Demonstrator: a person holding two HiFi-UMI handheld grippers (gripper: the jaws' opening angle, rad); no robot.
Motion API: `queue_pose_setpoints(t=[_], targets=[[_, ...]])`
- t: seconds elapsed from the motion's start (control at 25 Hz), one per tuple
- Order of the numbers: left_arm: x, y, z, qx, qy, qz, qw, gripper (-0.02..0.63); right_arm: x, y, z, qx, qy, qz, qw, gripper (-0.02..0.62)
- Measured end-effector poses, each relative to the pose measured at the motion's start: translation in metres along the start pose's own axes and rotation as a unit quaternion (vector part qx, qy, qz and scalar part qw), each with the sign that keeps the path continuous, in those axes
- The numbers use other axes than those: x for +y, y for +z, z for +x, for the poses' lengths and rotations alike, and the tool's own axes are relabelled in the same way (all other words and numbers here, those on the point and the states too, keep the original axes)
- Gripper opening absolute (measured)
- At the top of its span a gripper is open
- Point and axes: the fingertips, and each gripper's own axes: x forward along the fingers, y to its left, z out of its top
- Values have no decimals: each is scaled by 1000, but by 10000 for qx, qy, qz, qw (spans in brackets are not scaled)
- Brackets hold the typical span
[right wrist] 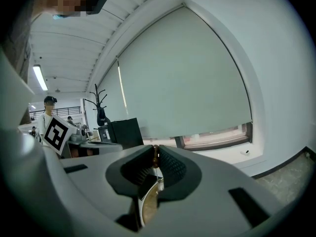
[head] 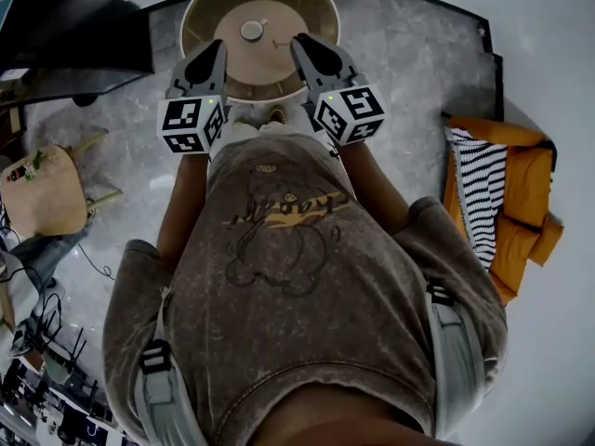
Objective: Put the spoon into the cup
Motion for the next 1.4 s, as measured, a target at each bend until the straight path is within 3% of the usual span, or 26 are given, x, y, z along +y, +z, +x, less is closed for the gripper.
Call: queue_pose_setpoints(t=[0.6, 1.4], targets=[[19, 16, 21, 64, -351, 100, 9993, 18, -4, 13, 30, -99, -310, 64, 9995, 52], [54, 4, 64, 348, -581, -1, 9977, 18, -24, 1, 84, 121, -448, 222, 9987, 52]])
